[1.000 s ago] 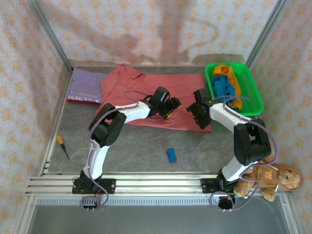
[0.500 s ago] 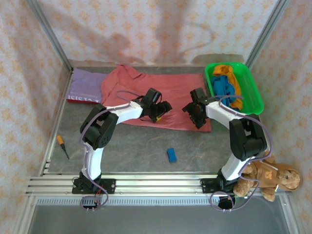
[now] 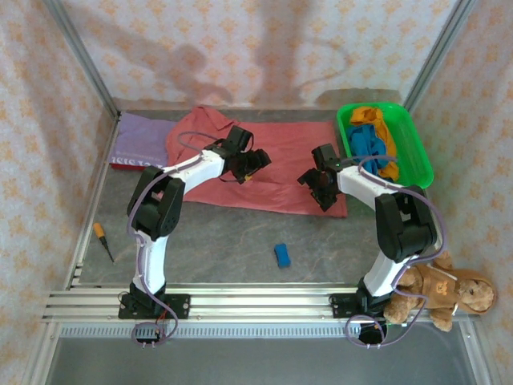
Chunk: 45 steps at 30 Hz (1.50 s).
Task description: Fold and stack the t-shirts
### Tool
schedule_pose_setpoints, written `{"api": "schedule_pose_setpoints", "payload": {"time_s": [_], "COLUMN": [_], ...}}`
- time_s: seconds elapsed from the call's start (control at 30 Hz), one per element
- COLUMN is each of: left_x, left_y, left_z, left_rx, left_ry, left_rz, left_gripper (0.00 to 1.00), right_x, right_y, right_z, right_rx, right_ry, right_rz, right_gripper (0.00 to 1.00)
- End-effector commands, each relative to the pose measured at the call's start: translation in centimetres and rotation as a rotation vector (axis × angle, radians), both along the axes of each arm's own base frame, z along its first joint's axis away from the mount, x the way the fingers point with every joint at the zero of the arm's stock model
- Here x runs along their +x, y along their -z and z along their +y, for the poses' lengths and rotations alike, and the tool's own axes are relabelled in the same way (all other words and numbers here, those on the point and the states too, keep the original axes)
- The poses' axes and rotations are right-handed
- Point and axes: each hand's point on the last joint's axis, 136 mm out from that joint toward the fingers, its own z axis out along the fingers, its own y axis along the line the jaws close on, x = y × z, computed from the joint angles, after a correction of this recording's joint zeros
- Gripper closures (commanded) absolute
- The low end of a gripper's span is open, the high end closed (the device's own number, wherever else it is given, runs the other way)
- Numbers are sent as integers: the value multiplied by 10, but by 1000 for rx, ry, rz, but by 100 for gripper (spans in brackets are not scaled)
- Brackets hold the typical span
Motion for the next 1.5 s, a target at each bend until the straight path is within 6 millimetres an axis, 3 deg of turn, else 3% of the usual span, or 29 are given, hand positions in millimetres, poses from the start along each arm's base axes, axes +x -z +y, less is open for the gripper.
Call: {"api": "schedule_pose_setpoints", "payload": {"time_s": [0.0, 0.1, 0.2, 0.37, 0.4, 0.6, 0.73, 1.0, 1.23, 1.47], "left_x": [5, 1, -15, -40, -42, -41, -40, -65, -97, -137], "left_y": [-15, -29, -27, -4, -11, 14, 33, 76, 90, 89], "left_z": [12, 29, 54, 97, 105, 139, 149, 152, 158, 157], "left_rx": [49, 103, 208, 329, 335, 398, 419, 385, 377, 329], "left_ry": [11, 22, 50, 63, 55, 27, 35, 36, 17, -14], "left_rz": [-24, -32, -3, 68, 54, 68, 108, 199, 243, 246], "left_gripper": [23, 23, 22, 22, 21, 21, 21, 21, 21, 20], "right_x": [6, 7, 9, 14, 15, 16, 10, -10, -37, -69], "right_y": [-8, -11, -9, -2, 0, 17, 29, 46, 55, 64], "right_z": [6, 14, 22, 31, 33, 38, 37, 36, 31, 23], "right_rx": [4, 23, 32, 38, 41, 29, 20, 36, 47, 55], "right_ry": [-53, -110, -161, -221, -229, -295, -325, -354, -383, -391], "right_rz": [-22, -29, -22, 11, 19, 75, 122, 184, 246, 286], "right_gripper": [15, 16, 16, 16, 16, 16, 16, 16, 16, 16]}}
